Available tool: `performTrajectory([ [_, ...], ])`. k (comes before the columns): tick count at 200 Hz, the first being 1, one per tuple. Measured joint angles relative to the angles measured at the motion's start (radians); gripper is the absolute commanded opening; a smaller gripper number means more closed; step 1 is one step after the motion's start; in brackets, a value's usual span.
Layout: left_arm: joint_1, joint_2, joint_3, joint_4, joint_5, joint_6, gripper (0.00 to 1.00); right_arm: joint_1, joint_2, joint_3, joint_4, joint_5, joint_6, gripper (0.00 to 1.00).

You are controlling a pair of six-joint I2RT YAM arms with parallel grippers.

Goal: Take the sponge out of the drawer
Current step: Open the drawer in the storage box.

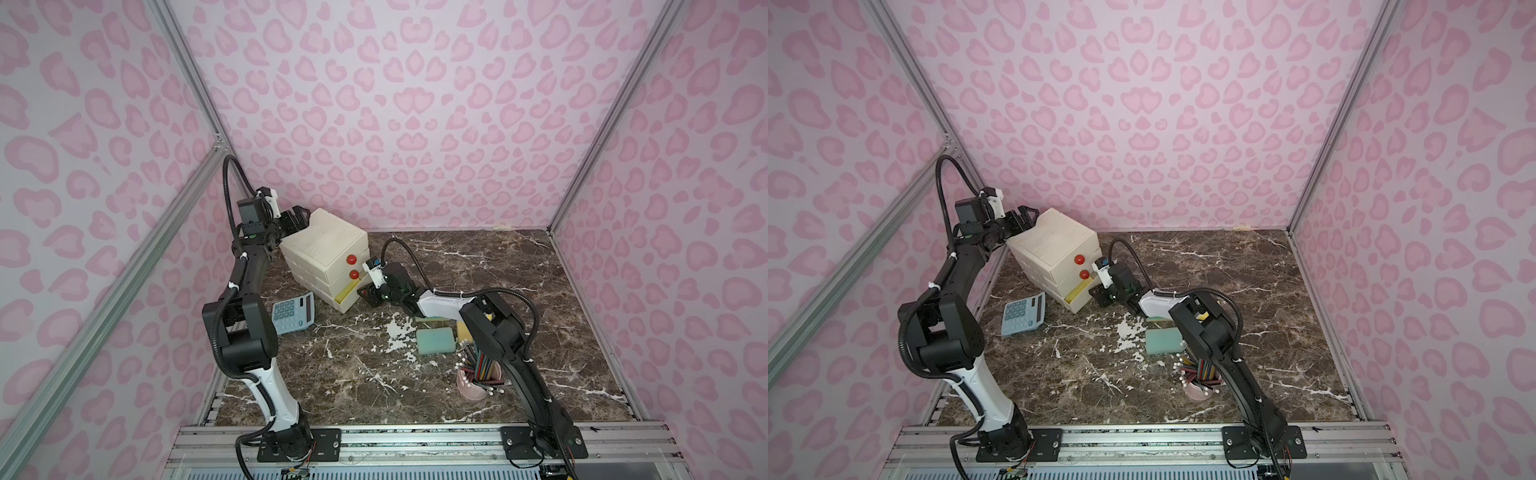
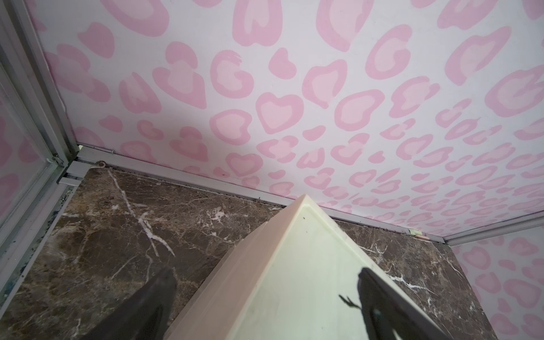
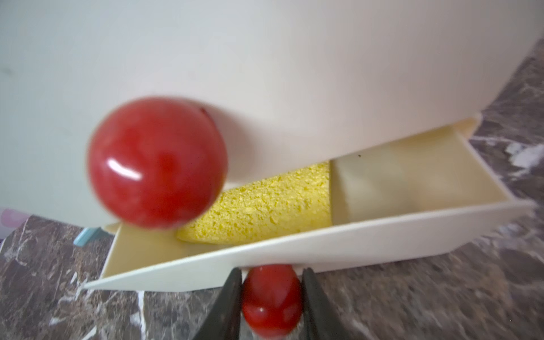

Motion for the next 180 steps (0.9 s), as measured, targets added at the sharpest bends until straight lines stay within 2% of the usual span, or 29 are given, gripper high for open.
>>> performTrajectory([
  [44,0.0,0.039,0.028,-0.098,0.002,0.0,0.98,0.036,-0.121,-0.125,-0.066,0.036,-0.056,0.27],
  [100,0.002,0.039,0.034,-0.113,0.004,0.003,0.98,0.101,-0.24,-0.252,-0.156,0.101,-0.127,0.25],
  [149,0.003,0.039,0.035,-0.121,0.0,0.004,0.98,0.123,-0.354,-0.399,-0.204,0.12,-0.138,0.24],
  [180,0.005,0.039,0.035,-0.122,0.0,0.004,0.98,0.153,-0.386,-0.434,-0.226,0.13,-0.144,0.24],
])
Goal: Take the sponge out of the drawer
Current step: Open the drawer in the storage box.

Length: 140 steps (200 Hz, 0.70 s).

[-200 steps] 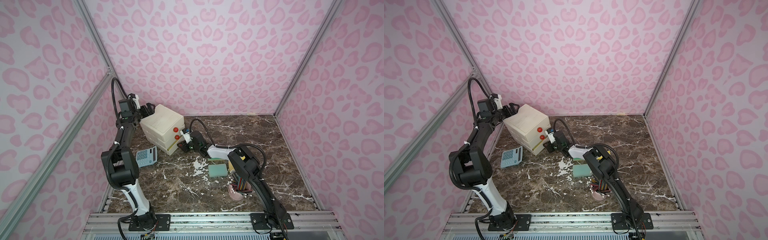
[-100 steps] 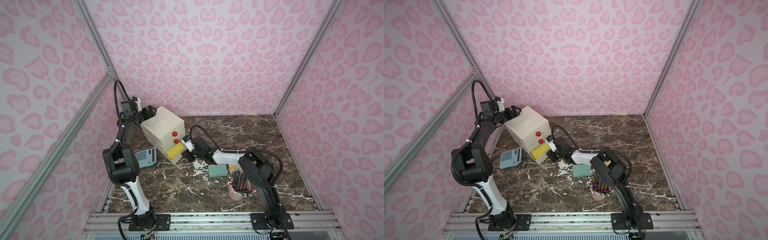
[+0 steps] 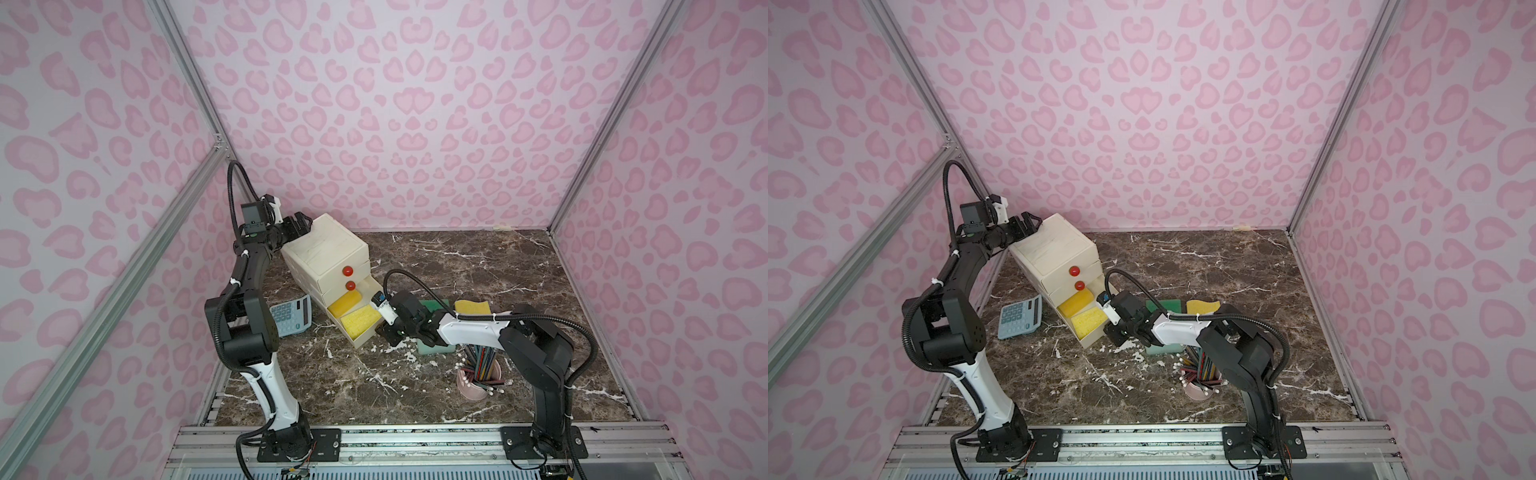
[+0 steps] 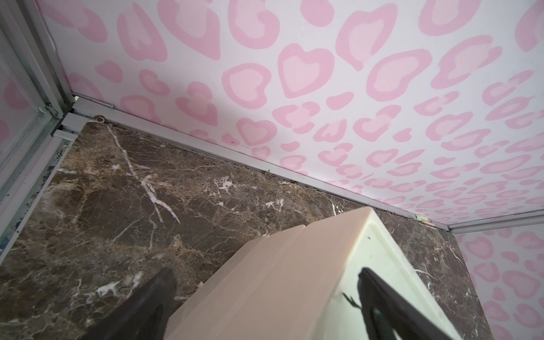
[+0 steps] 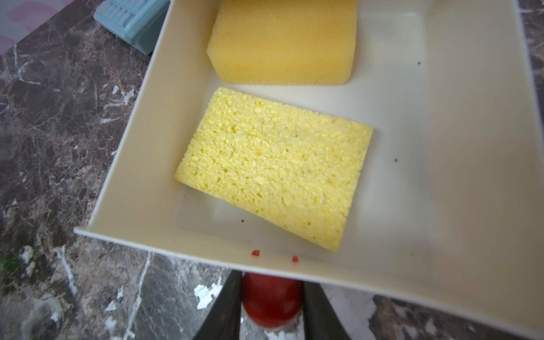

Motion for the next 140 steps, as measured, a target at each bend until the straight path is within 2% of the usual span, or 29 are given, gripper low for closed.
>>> performTrajectory([
  [75,0.003,-0.002,0.0,-0.003,0.0,0.0,0.98,0.041,-0.031,-0.051,0.008,-0.019,0.0,0.22],
  [140,0.003,-0.008,0.0,-0.004,-0.007,0.0,0.98,0.093,-0.012,0.003,-0.058,-0.035,-0.026,0.22],
])
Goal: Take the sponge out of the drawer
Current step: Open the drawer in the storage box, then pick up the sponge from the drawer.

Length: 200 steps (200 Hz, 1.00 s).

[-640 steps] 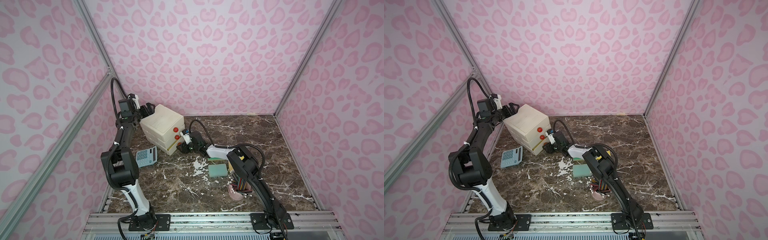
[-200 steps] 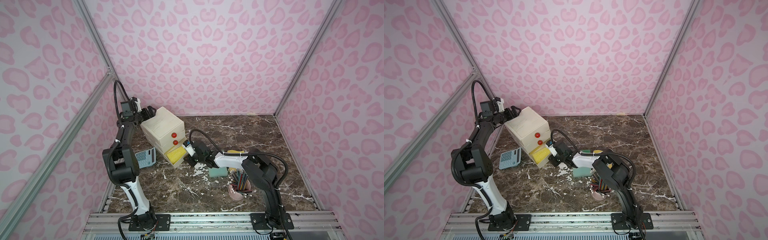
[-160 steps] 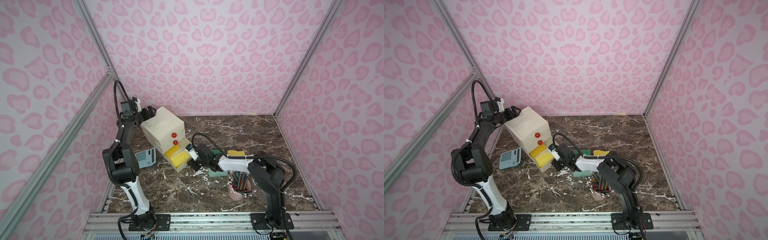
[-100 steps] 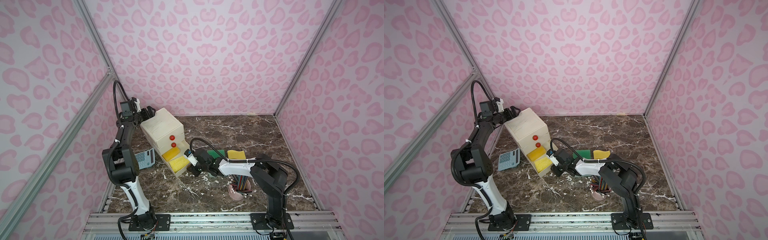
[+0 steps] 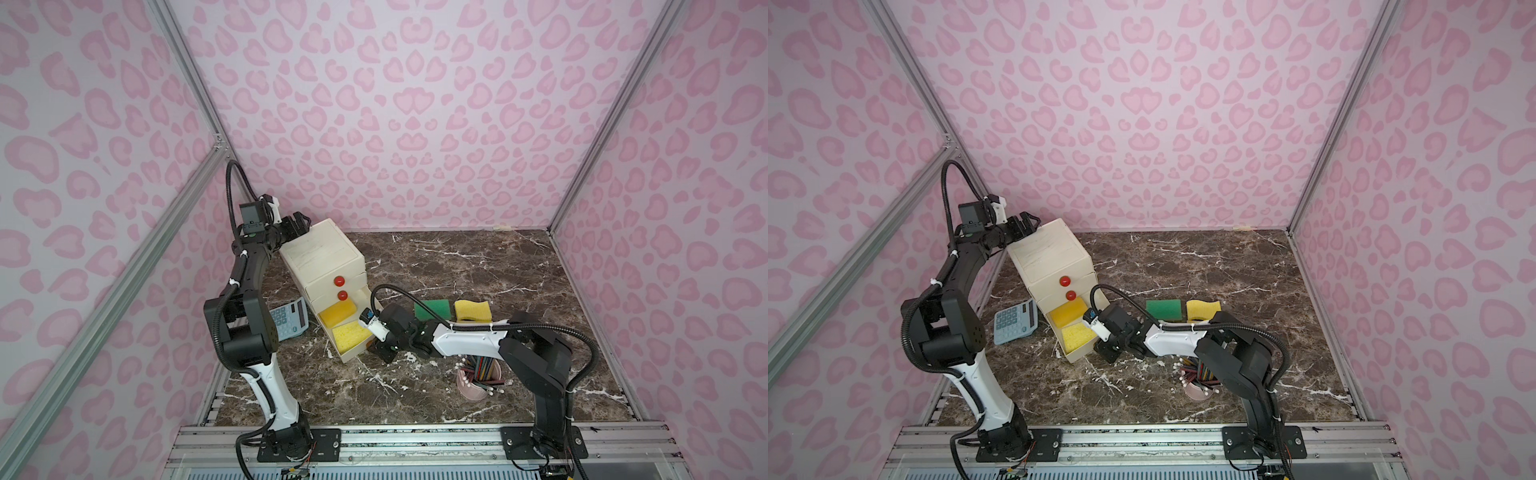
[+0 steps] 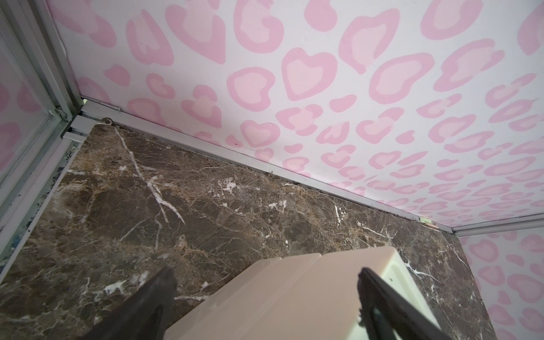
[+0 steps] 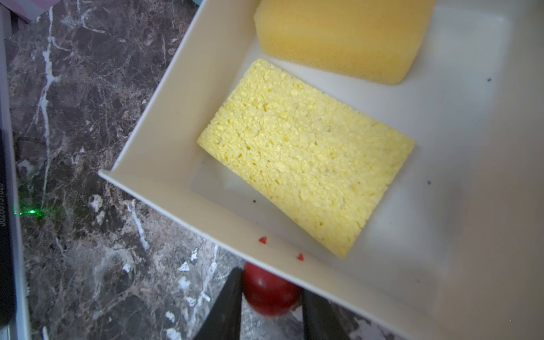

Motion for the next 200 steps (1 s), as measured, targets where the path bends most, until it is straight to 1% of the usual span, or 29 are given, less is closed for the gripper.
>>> performTrajectory([
  [24,0.0,-0.004,0.0,0.0,0.0,0.0,0.98,0.002,-0.032,-0.025,-0.031,0.0,-0.002,0.22],
  [36,0.0,-0.004,-0.001,0.0,0.0,0.0,0.98,0.003,-0.046,-0.034,-0.048,0.0,-0.002,0.24],
  [50,0.0,-0.004,-0.003,0.0,0.0,-0.001,0.98,0.005,-0.052,-0.038,-0.06,0.001,-0.003,0.38],
  [66,0.0,-0.004,-0.004,0.001,0.0,-0.001,0.98,0.008,-0.052,-0.037,-0.071,-0.003,-0.012,0.47],
  [79,0.0,-0.005,-0.006,0.001,0.0,-0.001,0.98,0.014,-0.055,-0.037,-0.098,-0.007,-0.015,0.51],
  [84,0.0,-0.006,-0.008,0.002,0.0,-0.001,0.98,0.015,-0.058,-0.037,-0.108,-0.007,-0.018,0.54],
  [102,0.0,-0.01,-0.011,0.002,-0.001,0.0,0.98,0.019,-0.092,-0.038,-0.135,-0.006,-0.03,0.63],
  [116,0.0,-0.015,-0.017,0.002,-0.001,0.0,0.98,0.019,-0.122,-0.037,-0.153,0.008,-0.042,0.63],
  [145,0.0,-0.028,-0.027,0.004,-0.001,0.0,0.98,0.018,-0.201,-0.035,-0.206,0.077,-0.064,0.63],
  [156,0.0,-0.034,-0.035,0.006,-0.002,0.0,0.98,0.012,-0.221,-0.009,-0.226,0.097,-0.067,0.63],
  [172,0.0,-0.046,-0.049,0.008,-0.004,0.0,0.98,0.004,-0.2,0.085,-0.253,0.125,-0.074,0.6],
  [188,0.0,-0.056,-0.062,0.01,-0.007,0.0,0.98,-0.005,-0.12,0.247,-0.31,0.143,-0.079,0.57],
  [200,0.0,-0.064,-0.07,0.011,-0.012,0.0,0.98,-0.008,-0.058,0.351,-0.353,0.149,-0.08,0.57],
])
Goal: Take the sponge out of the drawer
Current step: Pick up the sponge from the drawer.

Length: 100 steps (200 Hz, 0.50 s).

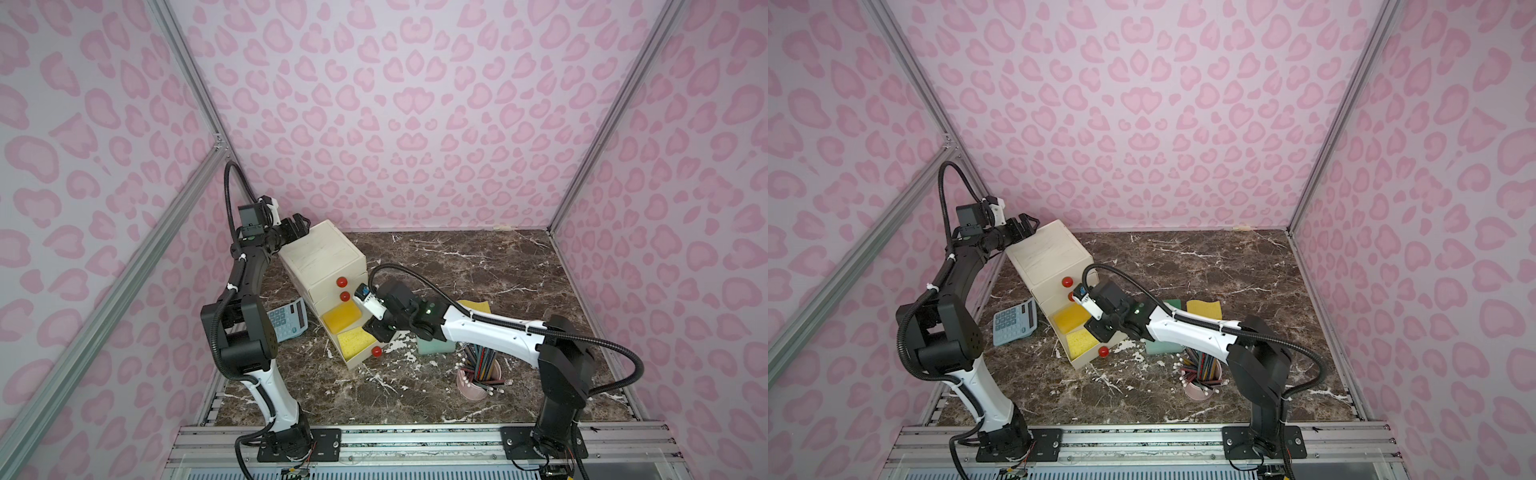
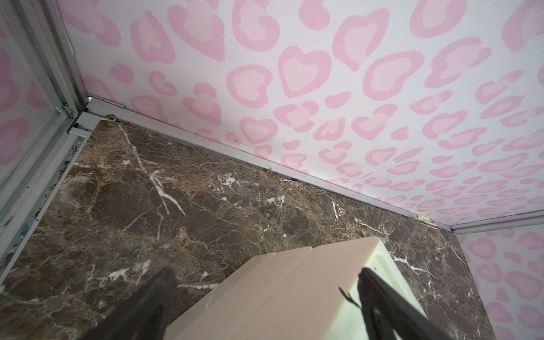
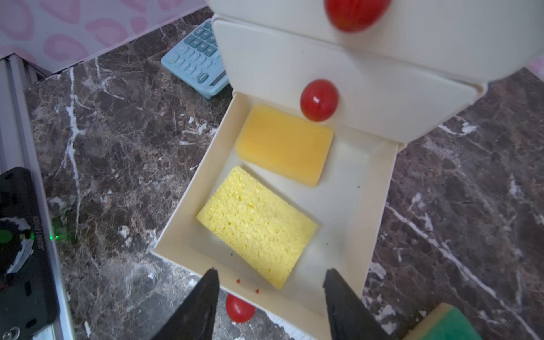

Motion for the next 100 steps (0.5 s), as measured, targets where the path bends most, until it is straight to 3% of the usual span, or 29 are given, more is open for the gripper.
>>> performTrajectory([
  [27,0.0,-0.013,-0.014,0.002,-0.007,0.004,0.98,-0.02,0.085,0.108,-0.116,-0.006,0.03,0.57],
  [100,0.004,-0.022,-0.036,0.028,-0.021,0.006,0.98,-0.055,0.162,0.097,-0.203,-0.148,0.151,0.56],
])
